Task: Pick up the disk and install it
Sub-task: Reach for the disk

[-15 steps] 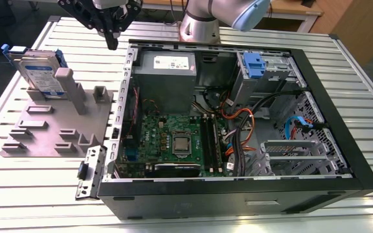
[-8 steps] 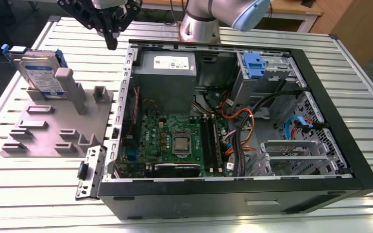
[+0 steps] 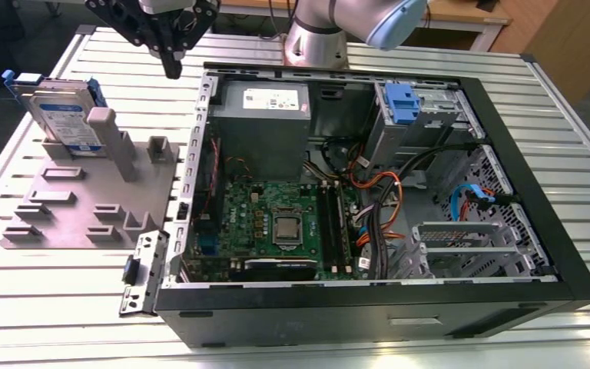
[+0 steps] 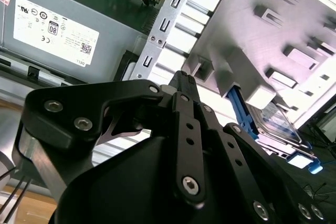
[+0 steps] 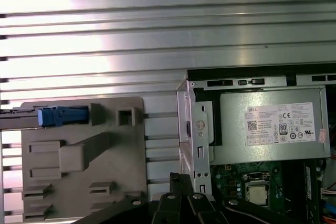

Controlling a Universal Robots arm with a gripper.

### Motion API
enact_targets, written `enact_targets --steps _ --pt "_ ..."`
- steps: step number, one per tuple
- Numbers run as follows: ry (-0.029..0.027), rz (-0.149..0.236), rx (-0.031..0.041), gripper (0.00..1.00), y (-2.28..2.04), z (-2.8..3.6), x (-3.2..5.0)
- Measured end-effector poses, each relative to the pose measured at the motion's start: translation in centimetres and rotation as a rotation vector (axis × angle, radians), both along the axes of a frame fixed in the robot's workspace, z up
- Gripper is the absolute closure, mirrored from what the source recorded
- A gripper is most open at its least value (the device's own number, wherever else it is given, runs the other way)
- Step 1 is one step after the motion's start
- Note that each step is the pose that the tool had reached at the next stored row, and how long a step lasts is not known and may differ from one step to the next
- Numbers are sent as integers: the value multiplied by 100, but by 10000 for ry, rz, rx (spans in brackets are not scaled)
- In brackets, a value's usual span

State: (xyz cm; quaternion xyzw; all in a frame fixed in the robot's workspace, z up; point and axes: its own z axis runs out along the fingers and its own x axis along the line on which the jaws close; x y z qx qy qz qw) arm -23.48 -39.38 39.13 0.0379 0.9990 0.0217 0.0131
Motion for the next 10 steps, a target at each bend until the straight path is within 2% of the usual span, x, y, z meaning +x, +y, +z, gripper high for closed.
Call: enact_targets --steps 10 --pt "1 -1 0 89 0 0 -12"
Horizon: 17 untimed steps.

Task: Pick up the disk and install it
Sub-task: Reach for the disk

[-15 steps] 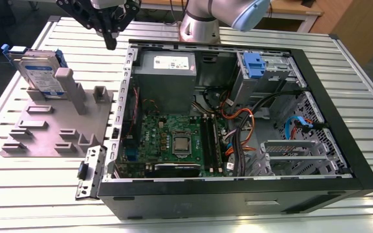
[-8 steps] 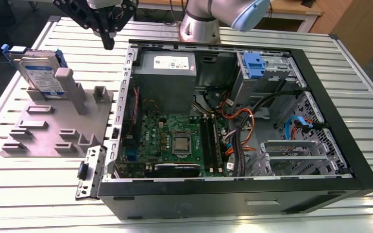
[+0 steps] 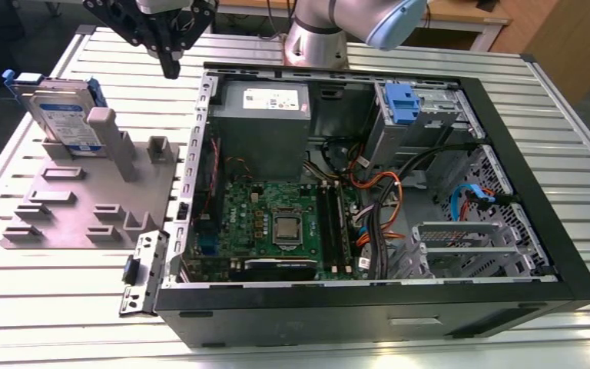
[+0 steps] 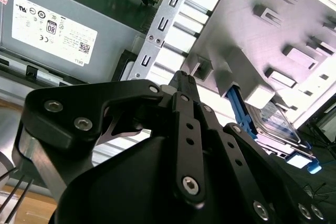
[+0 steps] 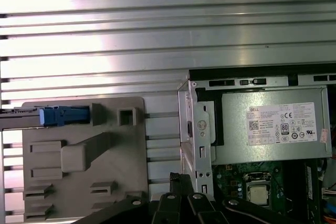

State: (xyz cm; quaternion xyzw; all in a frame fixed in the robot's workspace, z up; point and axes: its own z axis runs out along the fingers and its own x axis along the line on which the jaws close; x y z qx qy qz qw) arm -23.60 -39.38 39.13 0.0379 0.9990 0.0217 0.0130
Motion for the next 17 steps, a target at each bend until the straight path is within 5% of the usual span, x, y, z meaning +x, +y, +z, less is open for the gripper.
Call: enact_targets --steps 17 --pt "-1 0 0 89 0 0 -48"
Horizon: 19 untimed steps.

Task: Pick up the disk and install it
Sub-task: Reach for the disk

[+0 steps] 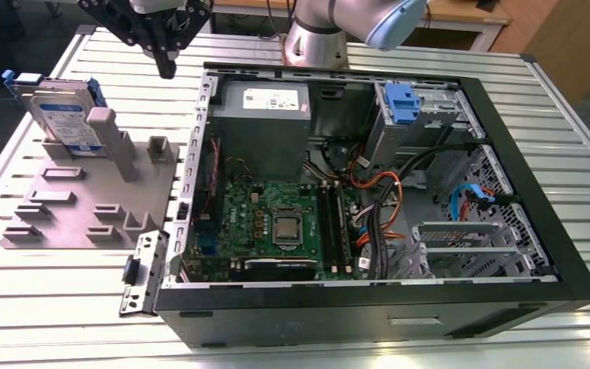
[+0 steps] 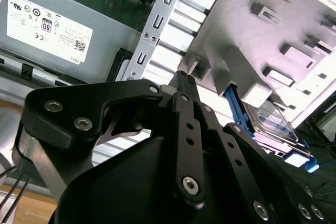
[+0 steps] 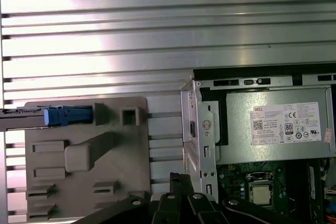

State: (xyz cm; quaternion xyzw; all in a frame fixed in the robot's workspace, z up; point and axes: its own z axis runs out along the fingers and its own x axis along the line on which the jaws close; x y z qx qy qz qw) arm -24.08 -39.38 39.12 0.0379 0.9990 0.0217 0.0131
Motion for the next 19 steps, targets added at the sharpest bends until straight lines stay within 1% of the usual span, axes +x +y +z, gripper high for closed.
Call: enact_targets --steps 2,4,19 --pt "1 1 0 89 0 0 -5" --pt "0 0 0 89 1 -13 -78" --pt "0 0 0 89 1 -15 -116"
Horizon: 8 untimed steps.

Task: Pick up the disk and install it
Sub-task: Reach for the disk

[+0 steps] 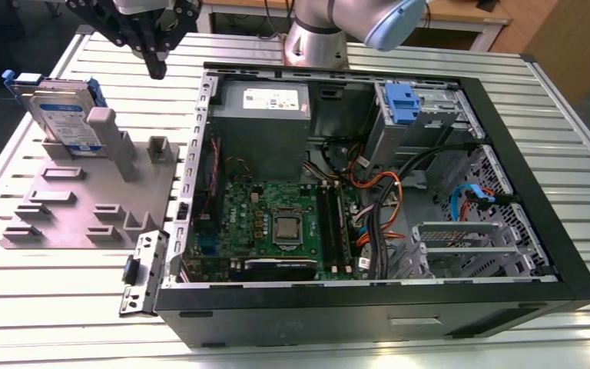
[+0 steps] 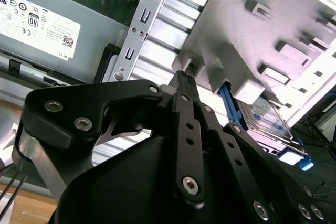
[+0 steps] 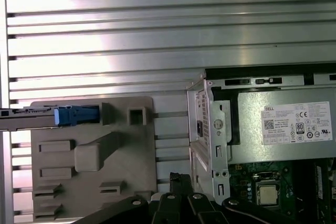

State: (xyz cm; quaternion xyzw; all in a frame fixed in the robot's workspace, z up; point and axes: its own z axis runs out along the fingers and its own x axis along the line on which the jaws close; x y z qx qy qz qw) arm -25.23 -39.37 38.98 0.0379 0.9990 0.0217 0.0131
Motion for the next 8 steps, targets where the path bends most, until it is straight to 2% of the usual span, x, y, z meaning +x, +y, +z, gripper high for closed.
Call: enact_targets --steps 5,8 --pt "1 0 -1 89 0 -1 -48" --pt "0 -1 0 89 4 -7 -127"
